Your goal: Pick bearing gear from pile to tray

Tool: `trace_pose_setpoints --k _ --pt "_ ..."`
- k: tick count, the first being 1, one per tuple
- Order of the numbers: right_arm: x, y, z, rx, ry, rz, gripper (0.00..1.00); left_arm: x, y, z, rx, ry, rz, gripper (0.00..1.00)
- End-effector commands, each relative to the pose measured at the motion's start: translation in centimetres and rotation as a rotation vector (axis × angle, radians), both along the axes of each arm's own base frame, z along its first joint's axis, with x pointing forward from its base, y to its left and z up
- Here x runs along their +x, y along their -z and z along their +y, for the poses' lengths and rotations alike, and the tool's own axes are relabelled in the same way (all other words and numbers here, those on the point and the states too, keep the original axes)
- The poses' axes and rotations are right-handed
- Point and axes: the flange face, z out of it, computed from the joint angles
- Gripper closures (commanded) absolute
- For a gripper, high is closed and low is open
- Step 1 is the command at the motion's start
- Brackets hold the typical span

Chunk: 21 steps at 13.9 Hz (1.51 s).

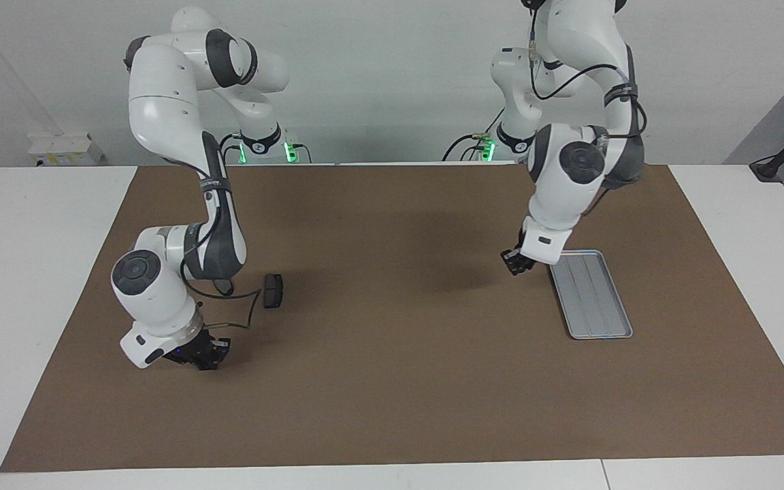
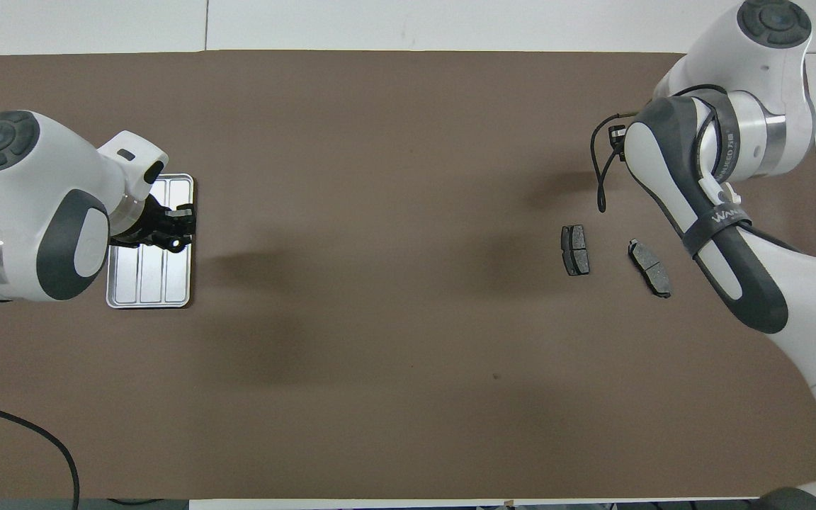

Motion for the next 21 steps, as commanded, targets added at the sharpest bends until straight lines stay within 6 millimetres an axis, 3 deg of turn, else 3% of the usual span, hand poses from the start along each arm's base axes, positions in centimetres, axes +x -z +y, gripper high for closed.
trace_pose_setpoints --k 1,2,6,9,12,14,18,21 --pt "-3.4 -7.8 8.9 0.012 0.134 0.055 1.00 -2.0 1.2 4.6 -0.024 0.077 -0.024 1.00" --pt "-4.5 -9.2 12.4 0.027 0.215 0.062 1.00 -2.5 2.0 5.5 -0.026 0.091 -0.040 1.00" --pt "-9.8 -10.9 27.8 0.077 0.519 0.019 1.00 -4.2 3.6 7.7 -0.029 0.087 -0.065 1.00" --pt "-13.3 -9.5 35.2 0.100 0.589 0.007 1.00 -4.8 4.6 7.7 -0.029 0.072 -0.065 1.00" --pt "-15.4 -5.7 38.9 0.099 0.620 -0.012 1.00 -5.8 6.3 7.8 -0.026 0.071 -0.085 1.00" --pt "-16.4 -1.1 42.2 0.072 0.634 -0.037 1.00 -5.8 6.3 7.8 -0.026 0.072 -0.090 1.00" --pt "-16.0 3.8 43.4 0.076 0.652 -0.066 1.00 -5.8 6.4 7.8 -0.025 0.074 -0.093 1.00" --pt "-16.4 6.9 43.0 0.095 0.652 -0.081 1.00 -6.0 7.2 7.8 -0.023 0.072 -0.099 1.00"
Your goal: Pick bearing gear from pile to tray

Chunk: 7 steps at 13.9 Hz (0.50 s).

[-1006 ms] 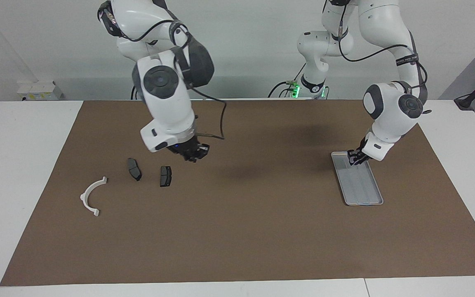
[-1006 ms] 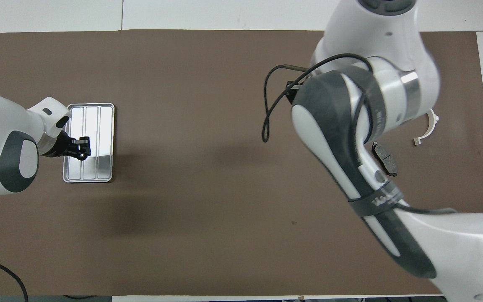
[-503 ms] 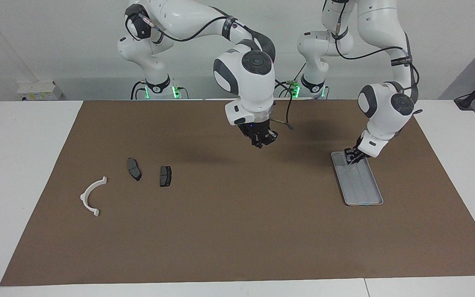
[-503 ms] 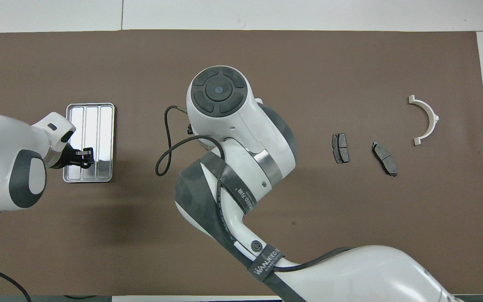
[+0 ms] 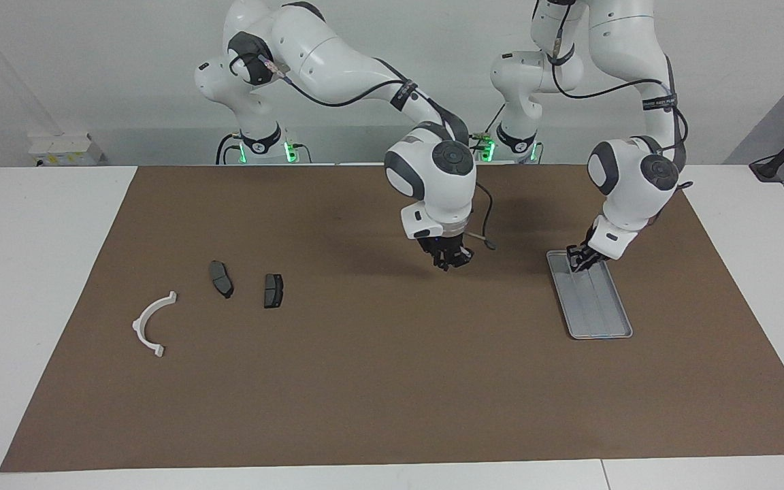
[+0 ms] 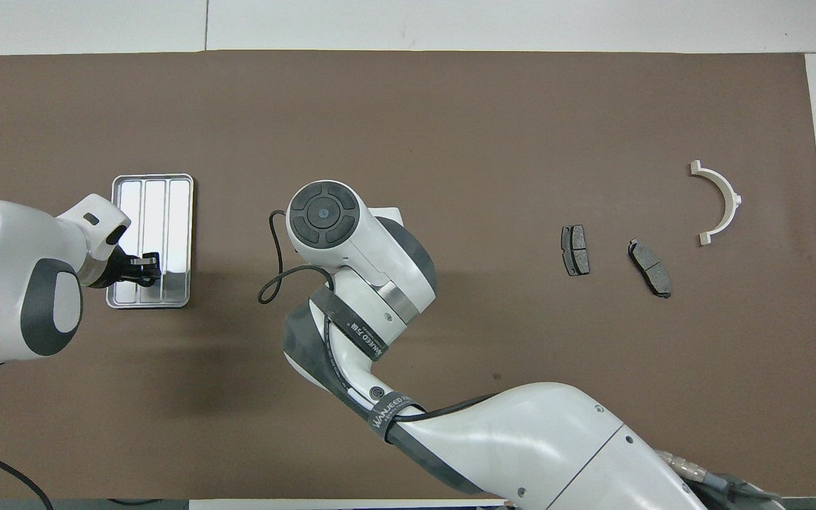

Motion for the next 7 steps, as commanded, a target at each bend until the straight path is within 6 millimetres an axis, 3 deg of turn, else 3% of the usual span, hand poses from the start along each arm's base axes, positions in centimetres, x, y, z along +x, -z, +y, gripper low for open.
trace_pose_setpoints --k 1,3,4,5,6,7 --pt "-0.5 2.0 -0.8 -0.001 0.009 -0.029 1.00 -1.2 0.7 0.2 -0.003 -0.003 -0.045 1.00" --pt "-0.8 3.2 -1.3 0.000 0.003 -0.044 1.00 -1.4 1.0 0.3 -0.003 -0.002 -0.056 1.00" --pt "-1.0 3.6 -1.5 0.003 0.005 -0.047 1.00 -1.4 1.1 0.3 -0.002 -0.002 -0.056 0.95" --pt "-1.0 3.9 -1.8 0.006 0.009 -0.051 1.00 -1.4 1.1 0.3 -0.002 -0.002 -0.054 0.81" --pt "-1.0 4.0 -1.9 0.005 0.010 -0.051 1.00 -1.4 1.1 0.3 -0.003 0.000 -0.054 0.43" --pt "-0.9 4.0 -2.0 0.003 0.011 -0.051 1.00 -1.3 0.9 0.3 -0.003 0.000 -0.051 0.22"
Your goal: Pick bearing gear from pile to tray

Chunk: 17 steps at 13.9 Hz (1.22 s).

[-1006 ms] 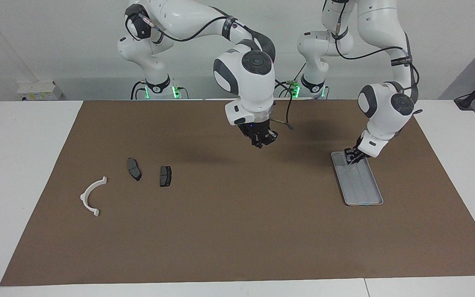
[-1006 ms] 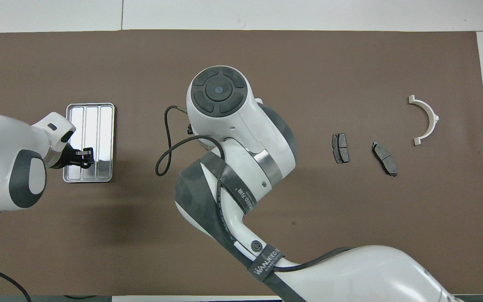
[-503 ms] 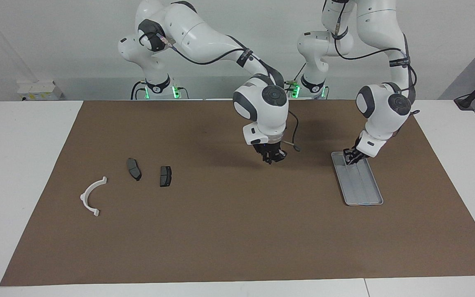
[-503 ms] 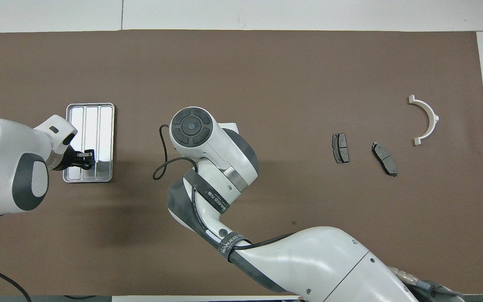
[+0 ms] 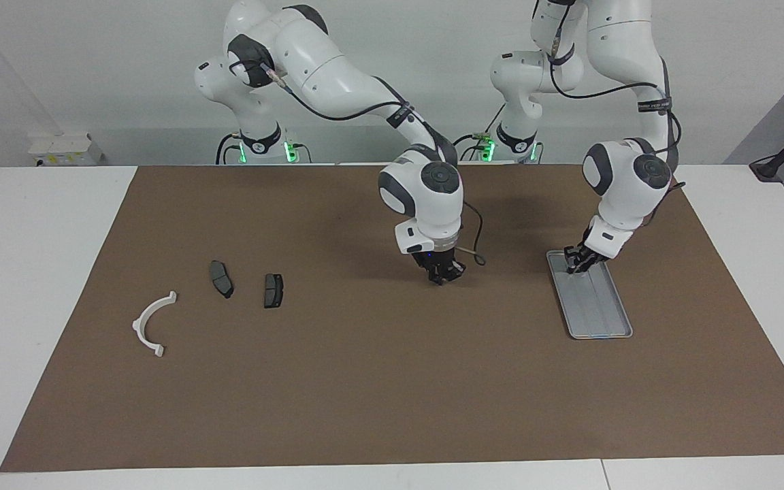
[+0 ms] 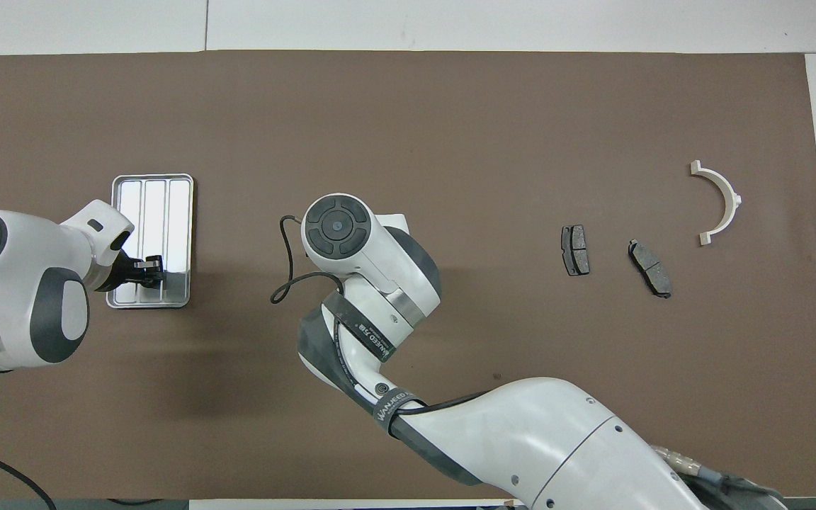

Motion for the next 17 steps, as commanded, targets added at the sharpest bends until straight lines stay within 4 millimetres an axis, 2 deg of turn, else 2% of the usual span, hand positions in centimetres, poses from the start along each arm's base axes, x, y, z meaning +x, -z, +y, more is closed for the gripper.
trace_pose_setpoints --k 1,2,3,4,5,6,8,9,11,13,14,15,16,17 --pt "-0.3 -0.3 -1.0 -0.006 0.014 -0.010 1.00 -0.4 -0.4 0.2 -0.005 0.000 -0.013 0.21" --pt "-0.2 -0.4 -1.2 -0.009 0.017 -0.008 1.00 0.2 -1.0 -0.2 -0.006 0.004 -0.011 0.21" --pt "0.1 -0.7 -1.3 -0.015 0.022 -0.003 0.37 0.8 -1.9 -0.4 -0.010 0.004 -0.005 0.21" --pt "0.2 -1.2 -1.5 -0.034 0.023 0.011 0.00 1.5 -3.2 -0.7 -0.014 0.004 0.002 0.21" --pt "0.6 -2.7 -1.3 -0.050 0.021 0.021 0.00 2.3 -4.7 -1.3 -0.018 -0.007 0.014 0.22" --pt "1.1 -3.4 -1.7 -0.090 0.016 0.042 0.00 3.0 -6.1 -2.3 -0.021 -0.050 0.021 0.23" --pt "3.5 -6.9 -3.5 -0.084 0.027 0.033 0.00 4.2 -7.5 -6.2 -0.019 -0.099 0.023 0.24" --pt "4.9 -8.7 -5.3 -0.072 0.024 0.028 0.00 4.2 -7.8 -7.8 -0.018 -0.127 0.022 0.24" --pt "6.9 -13.5 -9.5 -0.051 -0.033 -0.005 0.00 3.9 -8.4 -13.4 -0.023 -0.207 0.000 0.24" --pt "8.4 -17.6 -14.9 -0.026 -0.140 0.002 0.00 2.8 -8.3 -19.2 -0.029 -0.246 -0.020 0.27" --pt "9.1 -19.1 -18.2 -0.026 -0.220 0.005 0.00 2.4 -8.6 -22.4 -0.038 -0.264 -0.036 0.30" --pt "9.8 -20.3 -21.7 -0.034 -0.298 0.010 0.00 2.7 -7.9 -25.5 -0.036 -0.301 -0.033 0.30" --pt "10.4 -21.0 -24.9 -0.043 -0.377 0.020 0.00 3.0 -8.2 -28.1 -0.038 -0.340 -0.042 0.30" --pt "10.8 -21.7 -27.6 -0.046 -0.448 0.020 0.00 2.5 -6.7 -31.0 -0.026 -0.357 -0.031 0.30"
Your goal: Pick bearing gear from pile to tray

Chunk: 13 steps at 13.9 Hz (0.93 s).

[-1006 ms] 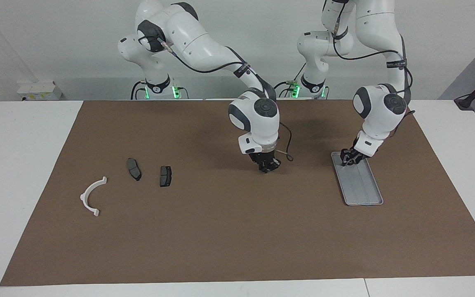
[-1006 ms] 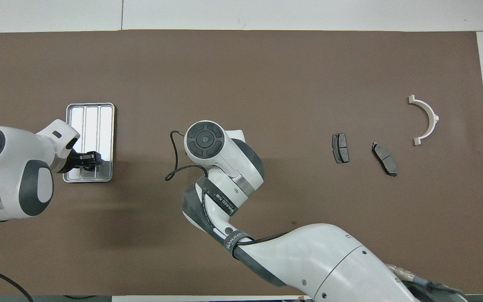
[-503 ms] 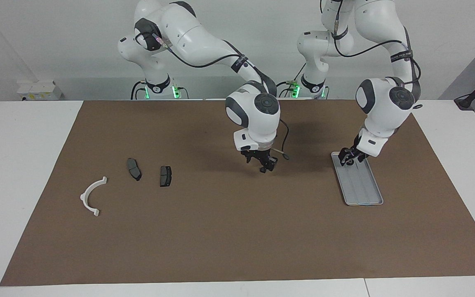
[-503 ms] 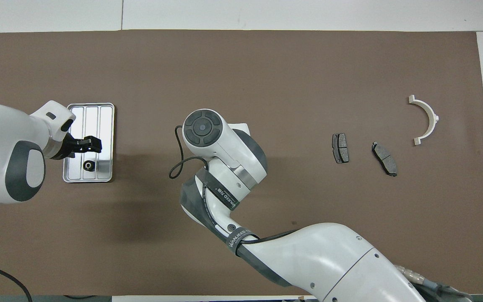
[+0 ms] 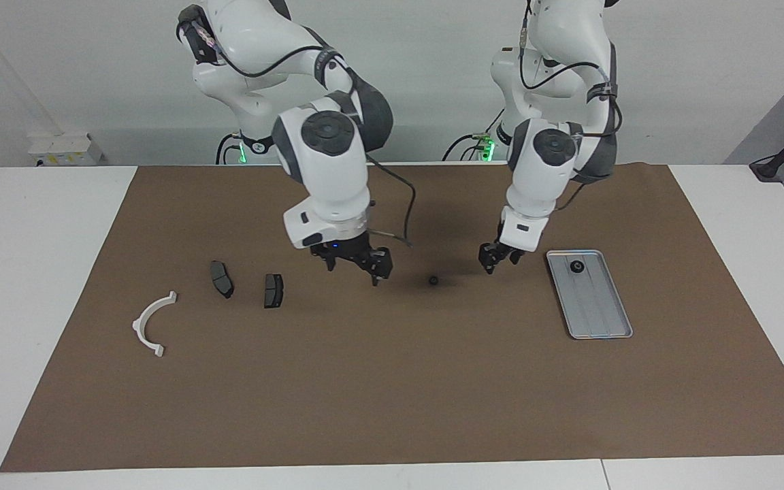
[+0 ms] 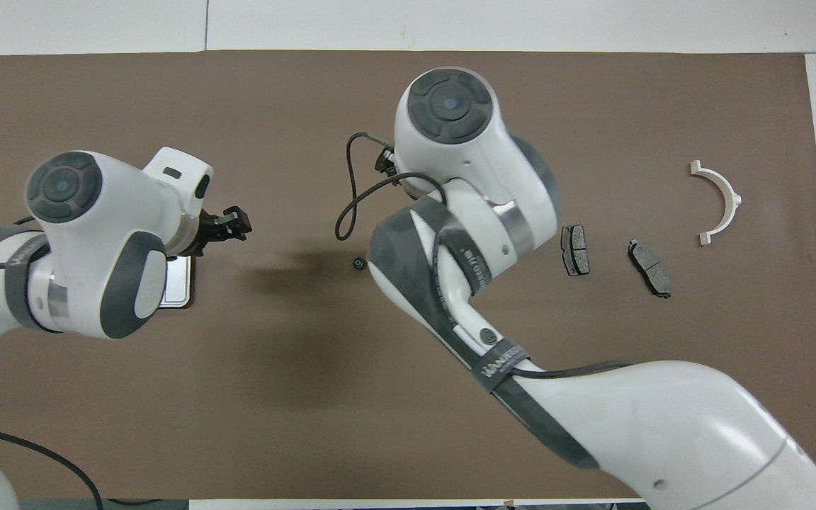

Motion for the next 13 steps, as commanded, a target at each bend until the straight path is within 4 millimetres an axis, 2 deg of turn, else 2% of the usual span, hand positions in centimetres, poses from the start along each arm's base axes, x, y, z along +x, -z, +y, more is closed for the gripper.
trace_pose_setpoints --k 1,2,4,5,6,8,10,11,12,13 --pt "0.7 -1.3 -7.3 0.010 -0.189 0.021 0.00 0.3 3.9 -7.3 0.023 -0.064 0.015 0.30" --pt "1.1 -1.5 -10.5 0.003 -0.253 0.026 0.00 -0.5 5.1 -8.9 0.033 -0.066 0.013 0.30" --pt "1.5 -2.4 -15.7 -0.009 -0.335 0.023 0.00 -0.9 5.8 -9.6 0.030 -0.053 -0.007 0.32" --pt "1.6 -2.7 -17.5 -0.011 -0.358 0.022 0.00 -0.7 6.5 -9.9 0.028 -0.051 -0.013 0.33" --pt "1.3 -3.7 -18.6 -0.022 -0.370 0.018 0.00 -0.8 7.3 -9.8 0.037 -0.047 -0.006 0.34" --pt "0.5 -5.3 -20.0 -0.029 -0.364 0.014 0.00 -1.0 7.6 -9.6 0.047 -0.044 0.002 0.35" --pt "-1.1 -8.4 -20.1 -0.039 -0.385 0.003 0.00 -1.0 7.7 -9.6 0.040 -0.044 -0.006 0.43" --pt "-2.1 -10.1 -20.3 -0.046 -0.388 -0.009 0.00 -0.9 7.5 -9.8 0.031 -0.044 -0.020 0.43" --pt "-2.9 -11.8 -21.3 -0.058 -0.404 -0.026 0.00 -0.8 7.5 -9.8 0.028 -0.044 -0.024 0.43" --pt "-3.7 -13.1 -21.6 -0.060 -0.439 -0.034 0.00 -1.2 8.1 -9.7 0.036 -0.043 -0.013 0.46"
